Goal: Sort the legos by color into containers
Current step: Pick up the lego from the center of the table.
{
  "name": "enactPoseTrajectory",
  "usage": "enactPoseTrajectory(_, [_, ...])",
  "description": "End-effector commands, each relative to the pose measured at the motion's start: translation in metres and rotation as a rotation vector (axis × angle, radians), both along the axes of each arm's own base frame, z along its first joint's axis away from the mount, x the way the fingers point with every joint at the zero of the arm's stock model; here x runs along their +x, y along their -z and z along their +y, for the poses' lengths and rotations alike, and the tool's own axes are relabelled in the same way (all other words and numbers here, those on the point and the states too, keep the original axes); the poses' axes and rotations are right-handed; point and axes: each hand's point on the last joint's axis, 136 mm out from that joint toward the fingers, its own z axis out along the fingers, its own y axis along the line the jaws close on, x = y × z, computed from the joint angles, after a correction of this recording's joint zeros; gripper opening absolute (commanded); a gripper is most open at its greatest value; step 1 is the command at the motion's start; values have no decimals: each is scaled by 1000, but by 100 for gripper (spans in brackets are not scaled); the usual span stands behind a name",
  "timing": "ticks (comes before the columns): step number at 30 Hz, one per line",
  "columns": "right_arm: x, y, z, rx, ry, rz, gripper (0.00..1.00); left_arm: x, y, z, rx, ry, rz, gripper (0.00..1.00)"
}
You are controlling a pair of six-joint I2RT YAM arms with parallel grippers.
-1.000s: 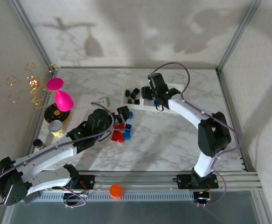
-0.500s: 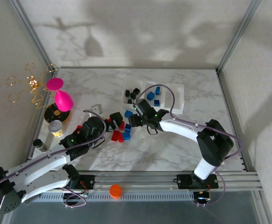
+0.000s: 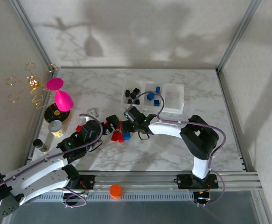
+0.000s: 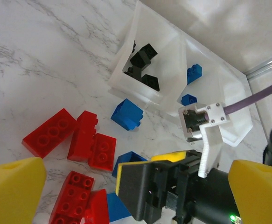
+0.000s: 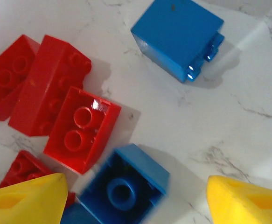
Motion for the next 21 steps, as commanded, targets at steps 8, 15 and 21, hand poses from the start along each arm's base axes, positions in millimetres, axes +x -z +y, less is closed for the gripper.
enactPoseTrajectory(8, [7,7,7,-13,30,-13,68,-1,6,12,28,-38,4,99])
enactPoseTrajectory(15, [-1,9,-17,-75,55,-21,55,0,7,9,18,-33,0,100])
enactPoseTrajectory(21, [0,-1,-25,-85,65,-51,42,3,4,4,10,-18,-3,100])
